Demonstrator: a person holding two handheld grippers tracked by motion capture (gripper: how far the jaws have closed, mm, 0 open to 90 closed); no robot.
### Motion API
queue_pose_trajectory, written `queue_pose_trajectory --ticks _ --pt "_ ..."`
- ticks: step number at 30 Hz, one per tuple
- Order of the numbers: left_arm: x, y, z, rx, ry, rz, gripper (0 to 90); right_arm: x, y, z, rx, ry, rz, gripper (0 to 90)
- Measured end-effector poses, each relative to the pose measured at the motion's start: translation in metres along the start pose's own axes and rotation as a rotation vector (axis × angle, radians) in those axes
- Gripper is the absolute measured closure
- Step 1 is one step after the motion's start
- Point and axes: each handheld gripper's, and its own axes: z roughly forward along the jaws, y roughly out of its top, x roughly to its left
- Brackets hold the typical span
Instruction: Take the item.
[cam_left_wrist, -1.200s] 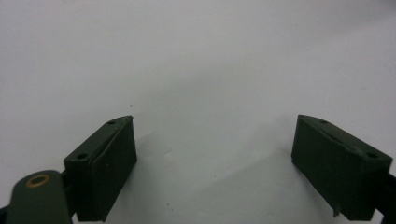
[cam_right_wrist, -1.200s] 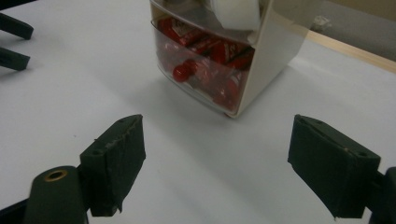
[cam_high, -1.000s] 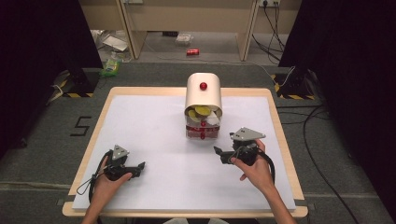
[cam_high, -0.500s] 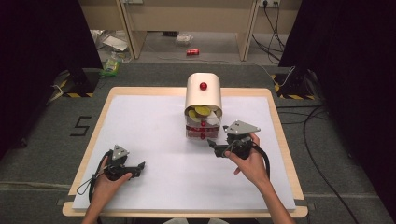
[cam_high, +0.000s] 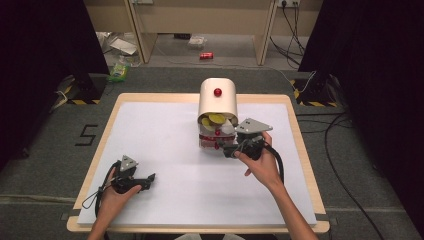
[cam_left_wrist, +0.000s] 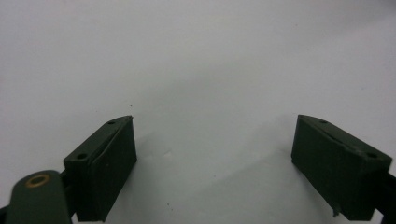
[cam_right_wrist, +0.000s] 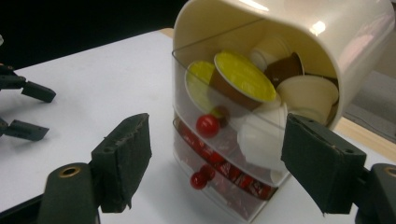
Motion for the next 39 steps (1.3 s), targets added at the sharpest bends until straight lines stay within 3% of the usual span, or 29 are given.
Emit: queue_pose_trajectory --ticks 9,20,39 --pt "0.0 0.0 0.0 0.0 -0.002 -0.001 13.2 -0.004 0.014 0.018 0.0 -0.017 -0.027 25.0" --pt "0.0 0.0 0.0 -0.001 -0.002 -0.001 13.2 -0.009 0.01 0.03 0.038 -0.011 -0.026 26.1" --pt "0.0 0.0 0.0 -0.001 -0.001 0.0 13.2 0.0 0.01 0.021 0.085 0.01 -0.063 25.3"
